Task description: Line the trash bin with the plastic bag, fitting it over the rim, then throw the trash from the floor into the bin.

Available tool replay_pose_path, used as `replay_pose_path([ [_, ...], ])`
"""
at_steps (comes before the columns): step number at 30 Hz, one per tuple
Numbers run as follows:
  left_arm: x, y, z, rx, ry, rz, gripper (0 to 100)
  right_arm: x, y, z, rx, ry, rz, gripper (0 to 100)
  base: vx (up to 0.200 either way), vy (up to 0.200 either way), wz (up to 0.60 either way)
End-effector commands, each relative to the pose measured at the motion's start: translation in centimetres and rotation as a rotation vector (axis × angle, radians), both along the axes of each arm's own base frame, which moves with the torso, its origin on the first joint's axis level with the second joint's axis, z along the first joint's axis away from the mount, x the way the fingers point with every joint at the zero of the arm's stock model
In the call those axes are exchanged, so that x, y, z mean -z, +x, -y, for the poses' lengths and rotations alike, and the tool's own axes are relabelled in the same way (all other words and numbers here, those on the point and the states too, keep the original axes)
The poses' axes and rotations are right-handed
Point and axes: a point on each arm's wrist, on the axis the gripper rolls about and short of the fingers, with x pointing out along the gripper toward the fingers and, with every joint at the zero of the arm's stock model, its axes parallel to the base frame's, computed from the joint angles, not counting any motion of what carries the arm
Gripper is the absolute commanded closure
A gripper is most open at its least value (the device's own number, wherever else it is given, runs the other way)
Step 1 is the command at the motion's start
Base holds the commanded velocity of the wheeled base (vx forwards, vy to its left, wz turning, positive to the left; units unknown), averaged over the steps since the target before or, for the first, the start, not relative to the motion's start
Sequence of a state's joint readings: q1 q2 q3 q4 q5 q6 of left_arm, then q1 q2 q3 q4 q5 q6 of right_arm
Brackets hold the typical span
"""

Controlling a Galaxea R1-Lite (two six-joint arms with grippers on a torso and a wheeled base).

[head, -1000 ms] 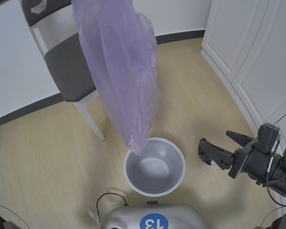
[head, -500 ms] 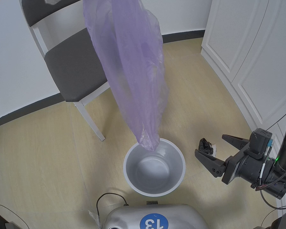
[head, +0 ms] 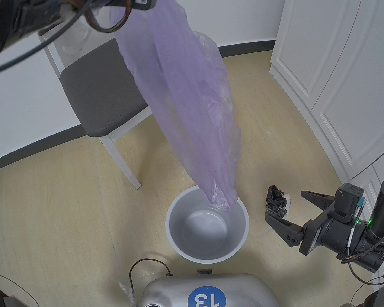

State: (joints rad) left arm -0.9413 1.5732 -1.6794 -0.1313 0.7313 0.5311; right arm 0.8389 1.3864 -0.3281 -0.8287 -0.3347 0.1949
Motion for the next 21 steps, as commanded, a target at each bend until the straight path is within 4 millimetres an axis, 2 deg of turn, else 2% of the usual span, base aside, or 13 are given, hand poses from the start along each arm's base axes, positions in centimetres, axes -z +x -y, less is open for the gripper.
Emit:
replay_pose_path([
  [1,0.3,0.1,-0.6,-0.02,0.005,-0.005,100,0.2,0.0,0.0,0.015,-0.008,-0.006,0,0.0,0.0,0.0],
  [9,0.3,0.4,-0.9,-0.036,0.009,-0.008,100,-0.1,0.1,-0.1,0.023,-0.003,0.005,0,0.0,0.0,0.0],
  [15,0.1,0.6,-1.5,-0.058,0.004,-0.005,100,-0.7,1.5,-1.6,0.06,0.0,0.023,0,0.0,0.0,0.0],
  [17,0.3,0.8,-1.7,-0.07,0.006,-0.008,100,-0.5,2.2,-2.5,0.066,-0.011,0.017,0,0.0,0.0,0.0],
  [21,0.6,0.9,-2.4,-0.09,0.016,-0.014,100,-0.1,2.3,-3.7,0.031,-0.027,0.006,0,0.0,0.0,0.0],
])
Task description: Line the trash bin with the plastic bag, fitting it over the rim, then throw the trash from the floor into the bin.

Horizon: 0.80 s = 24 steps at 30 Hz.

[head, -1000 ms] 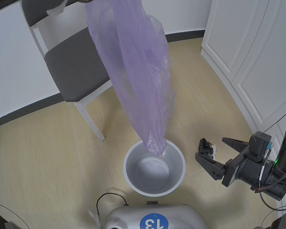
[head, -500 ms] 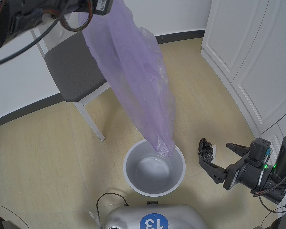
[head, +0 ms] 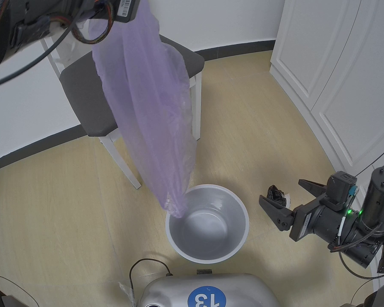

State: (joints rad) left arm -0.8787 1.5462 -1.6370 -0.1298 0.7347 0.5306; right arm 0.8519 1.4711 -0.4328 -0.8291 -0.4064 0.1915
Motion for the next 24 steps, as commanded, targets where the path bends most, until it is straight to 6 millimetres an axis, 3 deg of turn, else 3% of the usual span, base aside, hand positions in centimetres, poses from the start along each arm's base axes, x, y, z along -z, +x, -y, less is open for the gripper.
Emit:
replay_pose_path([
  [1,0.3,0.2,-0.8,-0.026,0.008,-0.007,100,0.8,0.6,-1.8,-0.028,-0.029,-0.019,0,0.0,0.0,0.0],
  [10,0.4,0.5,-0.4,-0.027,0.008,-0.007,100,0.4,1.1,-3.2,-0.055,-0.003,0.001,0,0.0,0.0,0.0],
  [19,0.5,1.0,0.1,-0.029,0.019,-0.008,100,2.0,0.5,-5.9,-0.13,-0.046,-0.032,0,0.0,0.0,0.0],
  [24,0.1,1.1,0.3,-0.029,0.013,-0.001,100,2.5,0.4,-5.9,-0.131,-0.043,-0.035,0,0.0,0.0,0.0],
])
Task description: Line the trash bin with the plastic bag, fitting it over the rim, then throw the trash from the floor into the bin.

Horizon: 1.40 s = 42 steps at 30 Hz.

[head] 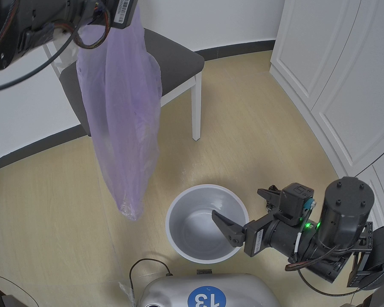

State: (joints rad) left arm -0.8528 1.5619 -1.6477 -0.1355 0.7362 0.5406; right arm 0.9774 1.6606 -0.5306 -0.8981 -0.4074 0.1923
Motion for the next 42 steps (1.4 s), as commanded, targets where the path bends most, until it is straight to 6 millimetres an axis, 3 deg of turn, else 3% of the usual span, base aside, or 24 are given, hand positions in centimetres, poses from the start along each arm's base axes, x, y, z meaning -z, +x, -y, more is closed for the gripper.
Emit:
replay_pose_path([
  [1,0.1,0.3,0.4,-0.002,0.004,-0.003,100,1.0,0.0,-0.3,-0.007,-0.028,-0.02,0,0.0,0.0,0.0],
  [7,-0.1,0.2,0.2,-0.003,-0.004,0.002,100,0.9,-0.4,-0.9,-0.031,-0.013,-0.012,0,0.0,0.0,0.0],
  [13,-0.1,0.2,0.2,-0.004,-0.006,0.001,100,1.6,0.1,-2.9,-0.033,0.015,0.006,0,0.0,0.0,0.0],
  [20,0.1,0.9,1.0,-0.014,-0.004,-0.004,100,2.3,-1.1,-5.0,-0.087,0.008,0.006,0,0.0,0.0,0.0],
  [27,-0.1,1.3,1.4,-0.016,-0.008,0.0,100,4.4,0.5,-7.2,-0.058,-0.03,-0.013,0,0.0,0.0,0.0],
  [37,-0.2,1.2,1.3,-0.016,-0.01,0.003,100,6.0,4.5,-7.7,0.049,-0.039,-0.017,0,0.0,0.0,0.0],
  [42,-0.3,1.1,1.2,-0.016,-0.012,0.005,100,5.5,5.8,-7.5,0.081,-0.021,-0.003,0,0.0,0.0,0.0],
])
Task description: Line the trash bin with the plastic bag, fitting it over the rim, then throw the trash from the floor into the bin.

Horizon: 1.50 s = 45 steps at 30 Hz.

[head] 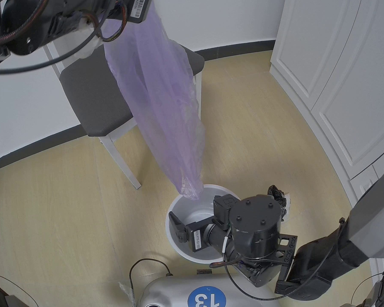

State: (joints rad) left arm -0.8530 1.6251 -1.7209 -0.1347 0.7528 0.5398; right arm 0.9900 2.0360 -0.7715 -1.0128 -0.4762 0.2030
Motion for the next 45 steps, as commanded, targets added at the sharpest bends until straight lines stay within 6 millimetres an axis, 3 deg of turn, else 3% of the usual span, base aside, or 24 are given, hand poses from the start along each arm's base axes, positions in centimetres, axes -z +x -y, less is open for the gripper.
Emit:
replay_pose_path([
  [1,-0.1,-0.1,-0.1,-0.001,-0.002,0.002,100,0.1,1.2,0.1,0.029,0.004,0.004,0,0.0,0.0,0.0],
  [10,-0.1,-0.1,-0.1,0.0,-0.006,0.004,100,-2.6,1.6,1.6,0.058,0.049,0.042,0,0.0,0.0,0.0],
  [15,-0.2,-0.2,-0.2,0.001,-0.009,0.007,100,-2.8,2.0,1.7,0.068,0.049,0.04,0,0.0,0.0,0.0],
  [22,-0.6,-0.3,-0.3,0.004,-0.024,0.014,100,-2.1,2.7,-0.1,0.052,0.056,0.039,0,0.0,0.0,0.0],
  [27,-0.6,-0.3,-0.3,0.002,-0.025,0.014,100,-1.3,2.1,-1.3,0.021,0.037,0.027,0,0.0,0.0,0.0],
  [31,-0.6,-0.2,-0.3,0.001,-0.025,0.014,100,-1.4,1.6,-1.8,0.001,0.035,0.025,0,0.0,0.0,0.0],
  [45,-0.8,-0.6,-0.6,0.006,-0.042,0.017,100,-1.1,2.5,-3.6,-0.003,0.044,0.02,0,0.0,0.0,0.0],
])
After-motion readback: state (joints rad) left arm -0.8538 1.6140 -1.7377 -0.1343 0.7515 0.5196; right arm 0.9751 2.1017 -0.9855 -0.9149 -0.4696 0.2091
